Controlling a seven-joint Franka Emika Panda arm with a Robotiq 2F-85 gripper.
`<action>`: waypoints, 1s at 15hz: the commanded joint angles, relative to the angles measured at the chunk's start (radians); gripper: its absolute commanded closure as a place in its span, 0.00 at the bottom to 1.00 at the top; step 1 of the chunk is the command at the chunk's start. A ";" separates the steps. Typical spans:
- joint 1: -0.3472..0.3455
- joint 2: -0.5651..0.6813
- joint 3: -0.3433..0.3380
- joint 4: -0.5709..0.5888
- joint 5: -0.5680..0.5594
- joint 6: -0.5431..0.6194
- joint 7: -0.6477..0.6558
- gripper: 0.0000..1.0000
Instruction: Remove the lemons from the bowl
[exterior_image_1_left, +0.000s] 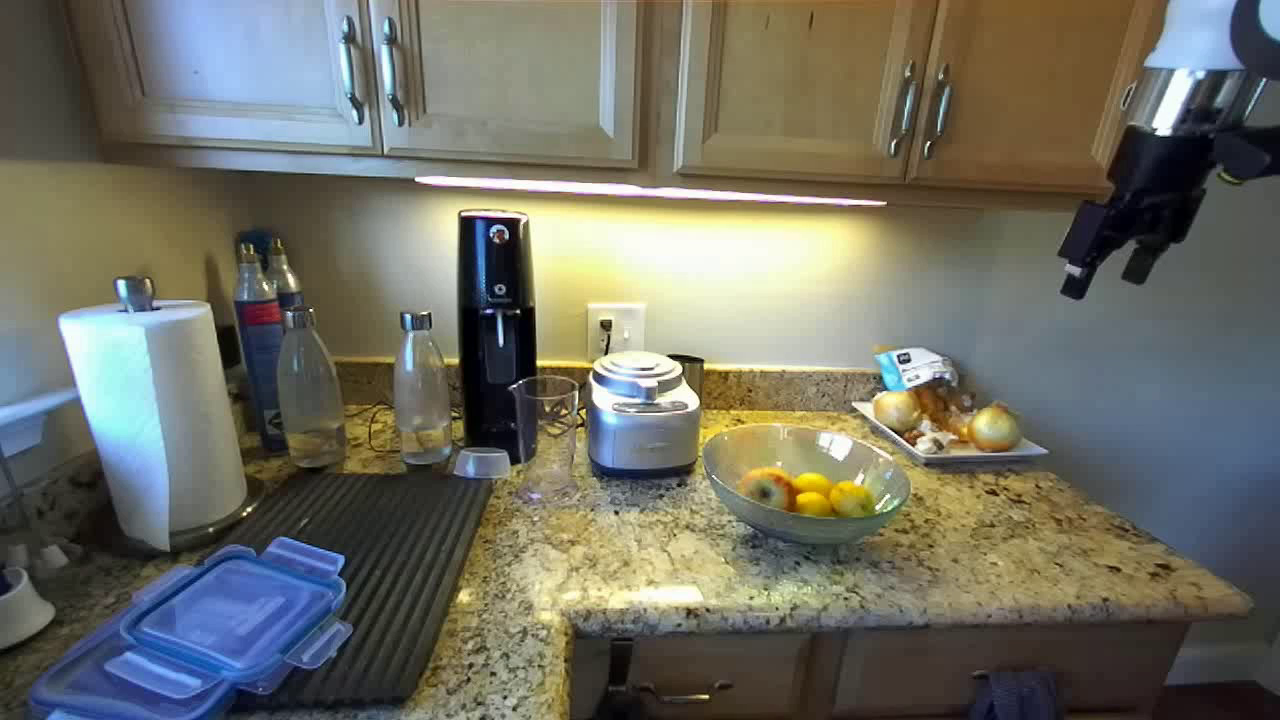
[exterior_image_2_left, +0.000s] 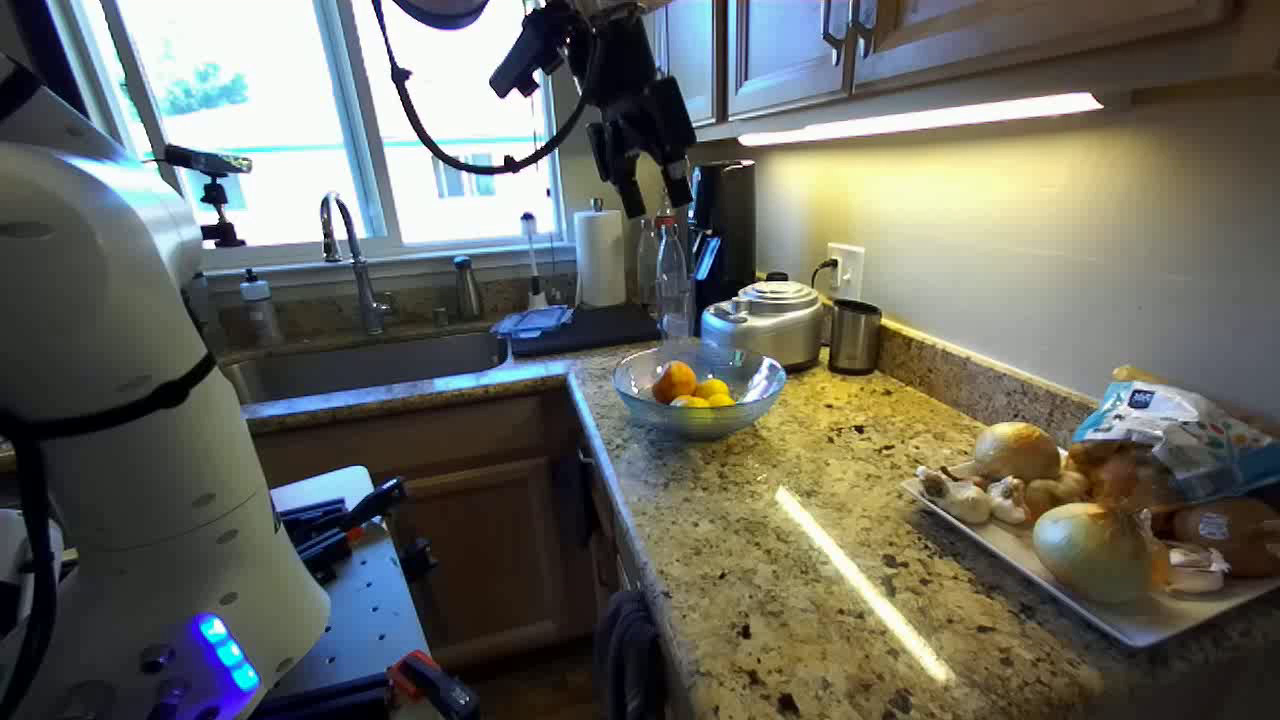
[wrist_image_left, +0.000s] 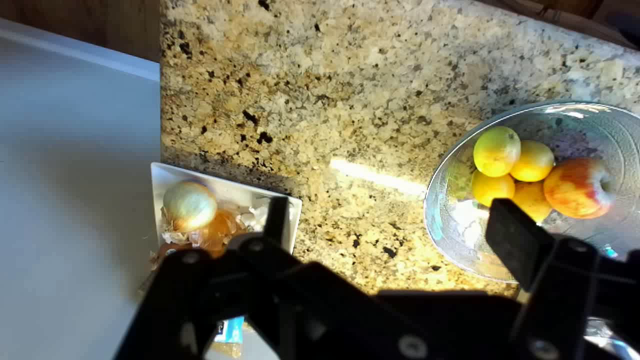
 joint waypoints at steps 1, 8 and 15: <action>0.009 0.001 -0.008 0.002 -0.005 -0.002 0.004 0.00; 0.003 0.008 0.006 -0.002 -0.015 0.010 0.029 0.00; 0.013 0.129 0.110 -0.016 -0.006 0.093 0.248 0.00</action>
